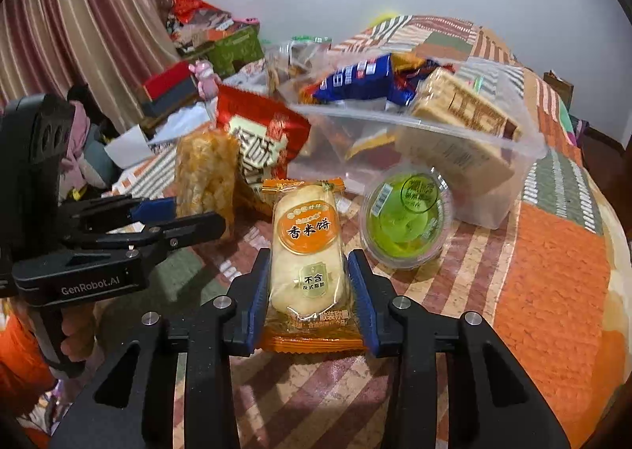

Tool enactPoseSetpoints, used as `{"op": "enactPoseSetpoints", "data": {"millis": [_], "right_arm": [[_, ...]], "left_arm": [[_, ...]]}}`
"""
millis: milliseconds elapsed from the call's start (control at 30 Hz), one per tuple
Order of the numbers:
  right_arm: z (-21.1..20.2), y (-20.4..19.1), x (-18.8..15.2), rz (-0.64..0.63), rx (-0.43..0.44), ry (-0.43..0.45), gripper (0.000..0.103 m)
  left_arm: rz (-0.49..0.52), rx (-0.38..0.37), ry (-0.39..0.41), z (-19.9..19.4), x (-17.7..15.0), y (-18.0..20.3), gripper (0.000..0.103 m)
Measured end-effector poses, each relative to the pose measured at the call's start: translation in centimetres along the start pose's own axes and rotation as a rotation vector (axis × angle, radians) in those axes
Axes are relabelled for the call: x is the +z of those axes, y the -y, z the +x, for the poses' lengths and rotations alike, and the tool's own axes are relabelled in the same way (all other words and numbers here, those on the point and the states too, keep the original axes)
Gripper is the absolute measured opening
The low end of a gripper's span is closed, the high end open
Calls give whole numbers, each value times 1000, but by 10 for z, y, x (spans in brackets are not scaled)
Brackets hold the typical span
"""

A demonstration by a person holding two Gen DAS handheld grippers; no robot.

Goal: Organize snacks
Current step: 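Grasp the yellow puff bag with the left gripper while the right grasps the round cake, then lower both snacks into the clear box and open both grippers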

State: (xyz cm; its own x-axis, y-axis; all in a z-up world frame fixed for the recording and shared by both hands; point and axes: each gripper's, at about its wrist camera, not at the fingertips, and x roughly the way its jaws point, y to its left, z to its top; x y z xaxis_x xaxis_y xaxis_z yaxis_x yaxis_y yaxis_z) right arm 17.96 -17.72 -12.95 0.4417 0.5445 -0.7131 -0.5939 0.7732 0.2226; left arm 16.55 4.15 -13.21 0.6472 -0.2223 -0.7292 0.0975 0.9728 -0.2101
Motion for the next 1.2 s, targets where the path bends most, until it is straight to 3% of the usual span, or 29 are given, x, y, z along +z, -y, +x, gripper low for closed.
{"op": "enactPoseSetpoints", "data": {"millis": [367, 700, 933, 1200], "right_arm": [[-30, -2, 11, 17, 12, 115, 35], [-37, -1, 51, 4, -26, 221, 35], [-24, 5, 79, -3, -52, 235, 35], [5, 10, 102, -8, -61, 190, 35]], "left_arm": [[14, -5, 99, -33, 18, 8, 44], [35, 2, 174, -43, 66, 8, 44], [48, 21, 201, -30, 100, 5, 44], [60, 59, 167, 0, 115, -1, 44]]}}
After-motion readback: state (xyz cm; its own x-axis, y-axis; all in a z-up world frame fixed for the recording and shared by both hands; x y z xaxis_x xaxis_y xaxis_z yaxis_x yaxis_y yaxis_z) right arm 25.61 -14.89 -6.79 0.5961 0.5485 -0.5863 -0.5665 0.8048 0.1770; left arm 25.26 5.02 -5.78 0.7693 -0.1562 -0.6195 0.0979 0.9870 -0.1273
